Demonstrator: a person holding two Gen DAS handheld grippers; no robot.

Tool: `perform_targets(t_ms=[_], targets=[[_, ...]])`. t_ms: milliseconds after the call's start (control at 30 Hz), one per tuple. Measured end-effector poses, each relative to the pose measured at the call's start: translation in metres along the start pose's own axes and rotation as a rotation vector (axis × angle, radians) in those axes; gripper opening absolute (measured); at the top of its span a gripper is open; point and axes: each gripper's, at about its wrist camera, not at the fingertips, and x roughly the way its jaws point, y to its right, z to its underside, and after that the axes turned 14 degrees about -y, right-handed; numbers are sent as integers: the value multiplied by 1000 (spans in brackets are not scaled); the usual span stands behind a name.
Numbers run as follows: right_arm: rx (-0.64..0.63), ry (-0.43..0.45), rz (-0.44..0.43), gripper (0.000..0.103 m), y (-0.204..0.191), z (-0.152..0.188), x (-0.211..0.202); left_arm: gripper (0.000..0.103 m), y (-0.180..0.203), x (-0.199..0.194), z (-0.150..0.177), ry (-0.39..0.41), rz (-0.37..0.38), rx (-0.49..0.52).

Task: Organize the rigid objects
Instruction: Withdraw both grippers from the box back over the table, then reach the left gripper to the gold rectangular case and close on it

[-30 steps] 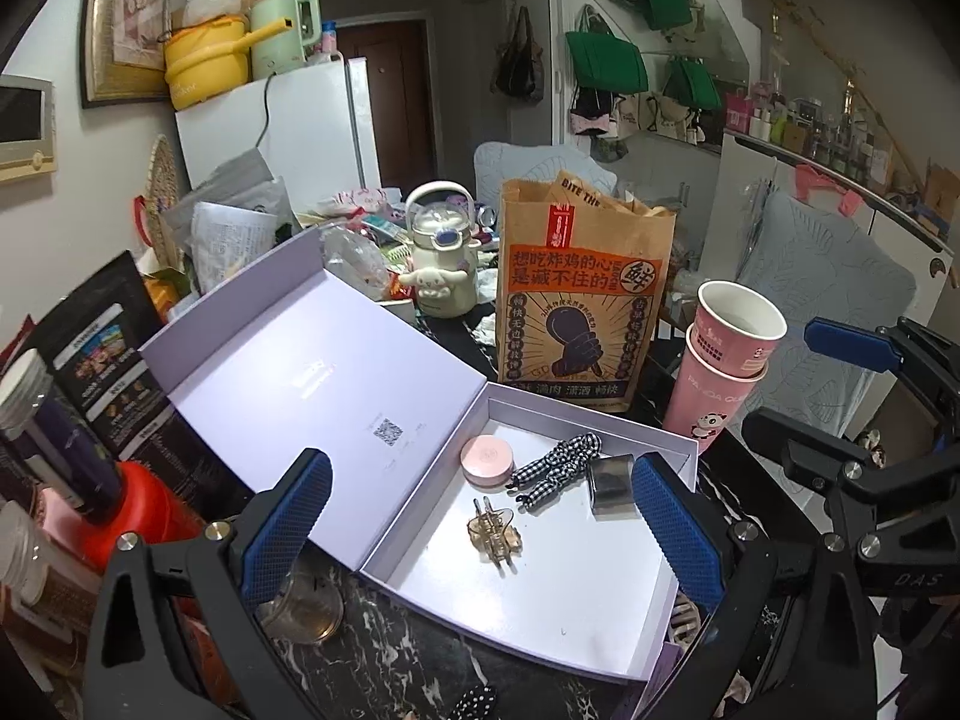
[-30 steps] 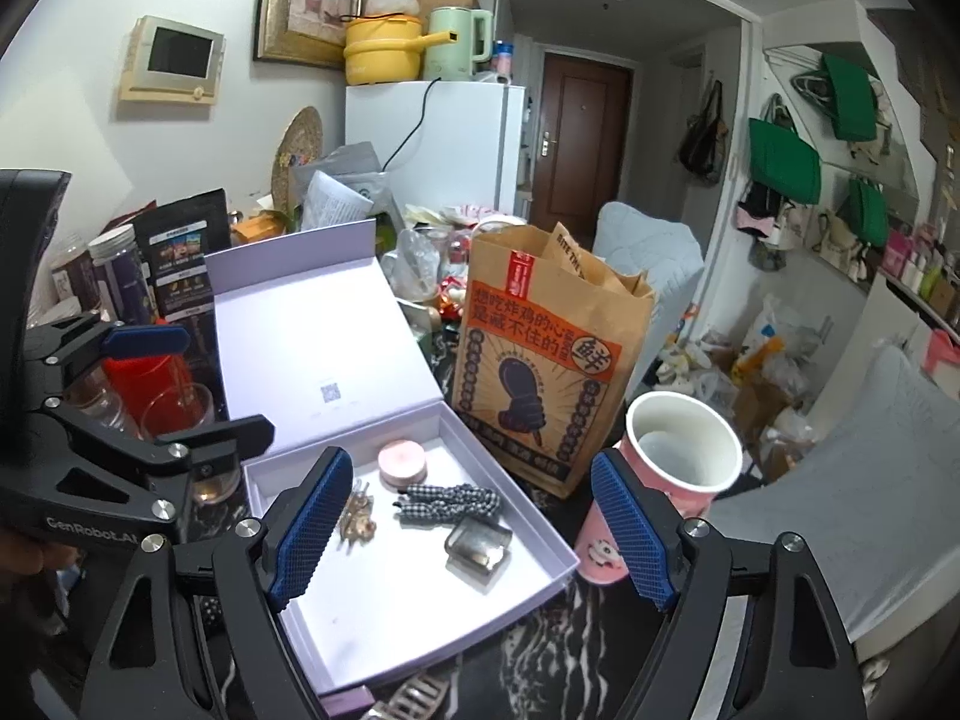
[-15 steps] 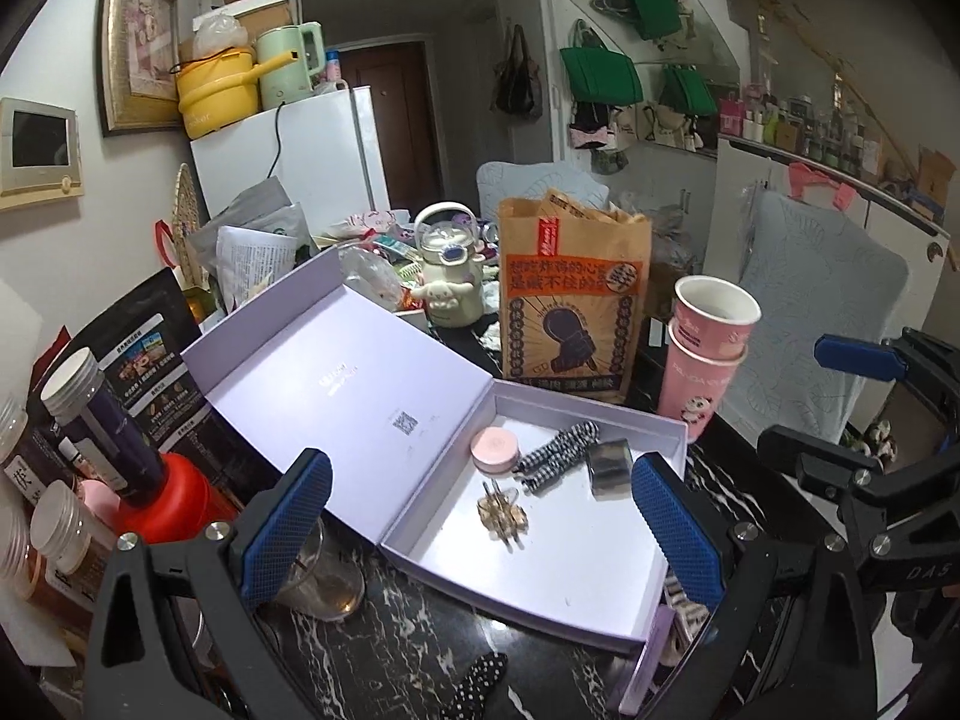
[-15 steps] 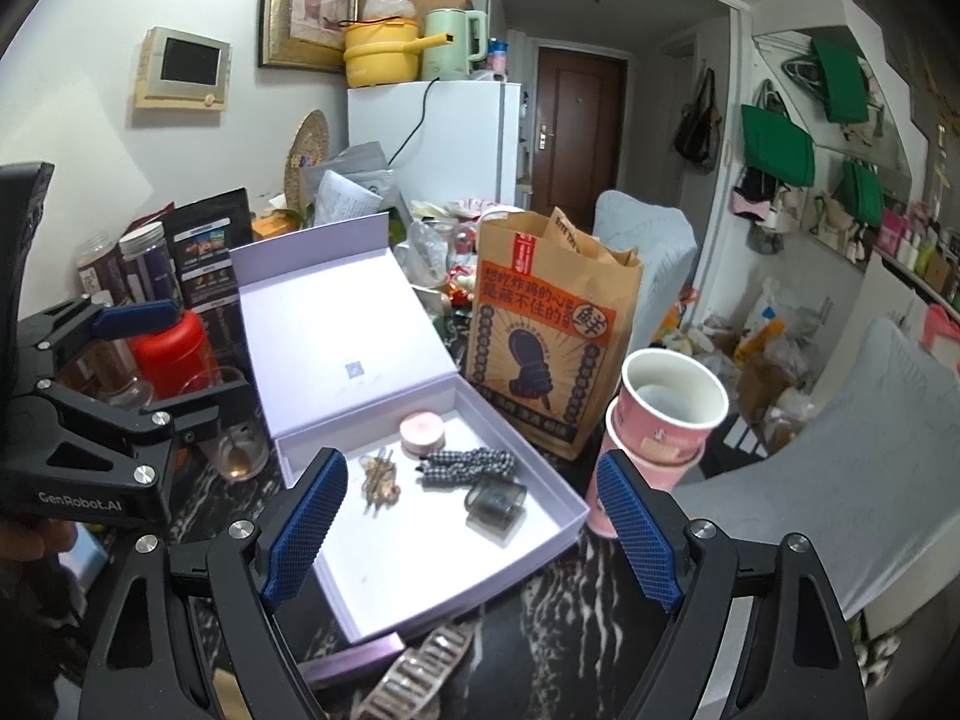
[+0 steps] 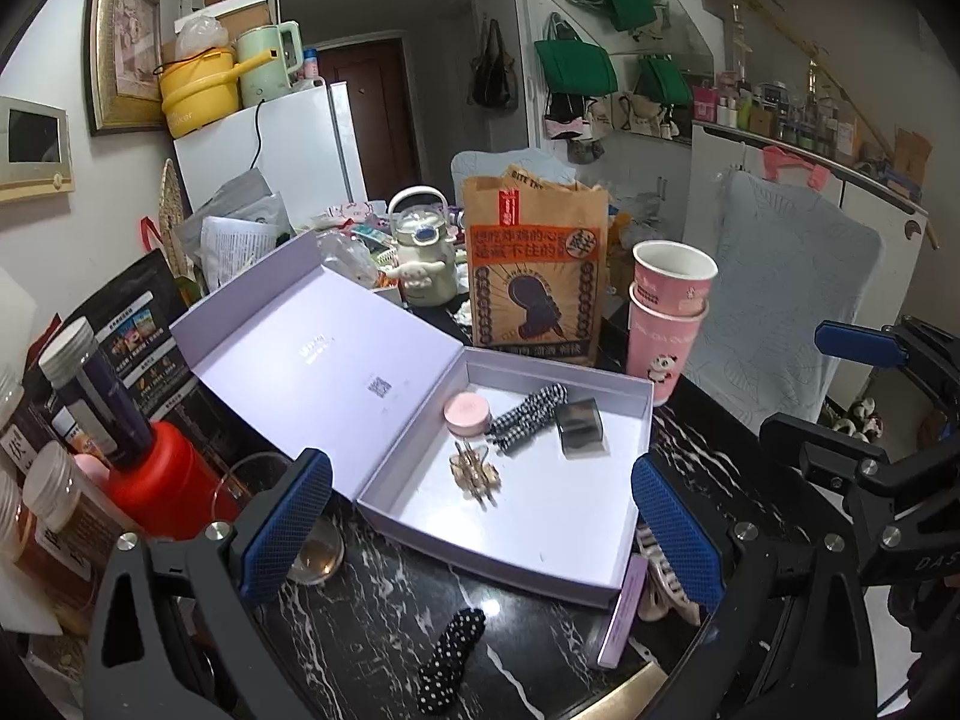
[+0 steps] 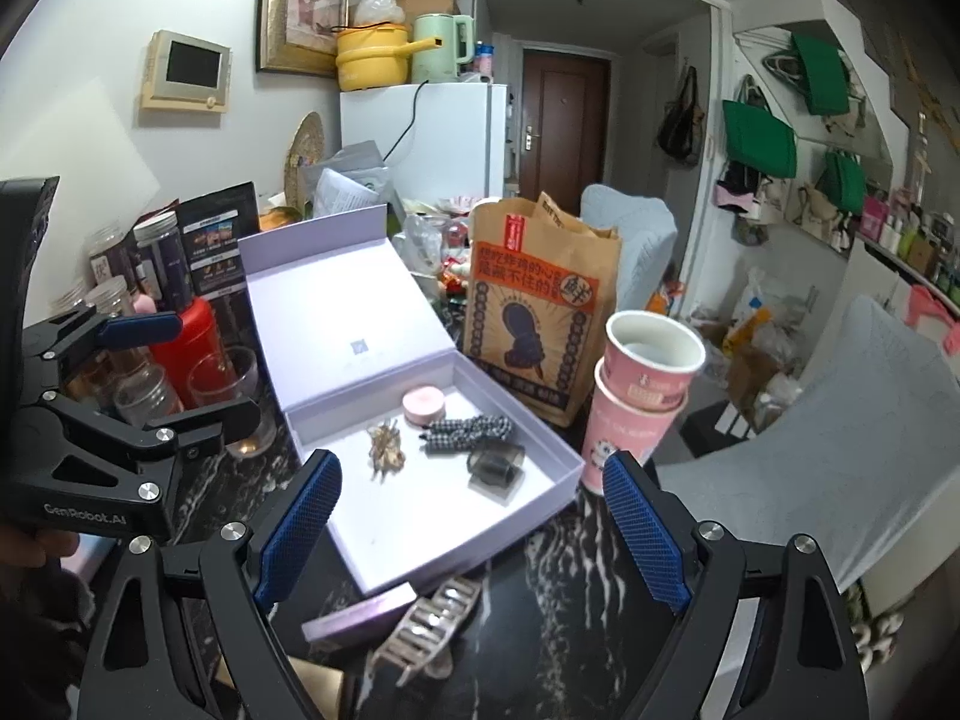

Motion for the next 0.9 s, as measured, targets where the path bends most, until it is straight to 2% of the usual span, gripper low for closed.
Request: perform_targets(t_ms=[200,600,900], targets=[[2,-10,2,90,-7,19,-4,102,2,4,18,-39,43,4],[44,-68,-84,90,-12,66,-1,102,9,3,63,-83,86,30],[81,-92,-87,90,-10,104,7,102,4,7,93,-118,139,17]])
